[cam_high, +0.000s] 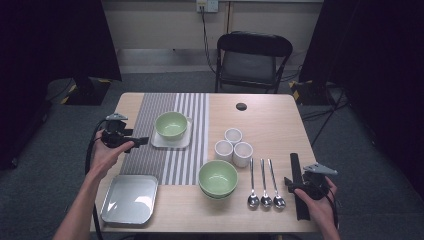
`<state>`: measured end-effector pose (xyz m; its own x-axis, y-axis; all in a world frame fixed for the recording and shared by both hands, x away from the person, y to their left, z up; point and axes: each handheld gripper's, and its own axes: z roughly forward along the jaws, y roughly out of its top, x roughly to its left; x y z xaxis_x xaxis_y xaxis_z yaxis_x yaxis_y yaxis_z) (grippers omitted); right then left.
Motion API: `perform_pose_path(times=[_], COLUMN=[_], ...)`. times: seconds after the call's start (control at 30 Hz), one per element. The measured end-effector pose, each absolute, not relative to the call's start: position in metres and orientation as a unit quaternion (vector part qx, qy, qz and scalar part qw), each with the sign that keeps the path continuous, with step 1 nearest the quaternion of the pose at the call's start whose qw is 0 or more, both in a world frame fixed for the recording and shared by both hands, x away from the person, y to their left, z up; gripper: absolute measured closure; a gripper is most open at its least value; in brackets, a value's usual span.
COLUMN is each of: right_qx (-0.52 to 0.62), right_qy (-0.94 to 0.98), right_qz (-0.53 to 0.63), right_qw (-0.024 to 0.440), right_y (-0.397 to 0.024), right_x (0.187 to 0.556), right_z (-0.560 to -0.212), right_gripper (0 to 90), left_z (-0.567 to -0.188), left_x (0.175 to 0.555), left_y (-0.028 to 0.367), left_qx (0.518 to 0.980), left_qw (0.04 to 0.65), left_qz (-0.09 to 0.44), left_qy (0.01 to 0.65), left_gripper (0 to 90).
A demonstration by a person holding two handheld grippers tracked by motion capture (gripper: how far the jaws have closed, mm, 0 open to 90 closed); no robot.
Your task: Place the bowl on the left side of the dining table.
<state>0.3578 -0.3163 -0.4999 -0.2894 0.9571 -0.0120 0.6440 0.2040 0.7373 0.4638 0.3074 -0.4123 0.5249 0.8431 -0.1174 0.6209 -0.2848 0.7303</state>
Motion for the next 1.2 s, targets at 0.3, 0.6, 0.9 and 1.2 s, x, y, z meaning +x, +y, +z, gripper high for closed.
perform_pose_path(times=[0.3,0.6,0.9,1.2], right_qx=[0.544,0.544,0.544,0.541], right_qy=[0.736,0.736,0.736,0.738], right_qz=[0.32,0.32,0.32,0.321], right_qw=[0.244,0.244,0.244,0.243], right_y=[-0.316,-0.316,-0.316,-0.317], right_x=[0.358,0.358,0.358,0.357], right_z=[-0.5,-0.5,-0.5,-0.5], right_gripper=[13.5,13.5,13.4,13.4], left_z=[-0.421,-0.441,-0.465,-0.486], left_x=[0.444,0.426,0.417,0.416], left_y=[0.332,0.351,0.372,0.371], left_qx=[0.786,0.773,0.761,0.778], left_qw=[0.359,0.344,0.332,0.294], left_qz=[0.169,0.184,0.178,0.179], left_qy=[0.474,0.501,0.527,0.525], left_gripper=[17.3,18.1,18.4,16.8])
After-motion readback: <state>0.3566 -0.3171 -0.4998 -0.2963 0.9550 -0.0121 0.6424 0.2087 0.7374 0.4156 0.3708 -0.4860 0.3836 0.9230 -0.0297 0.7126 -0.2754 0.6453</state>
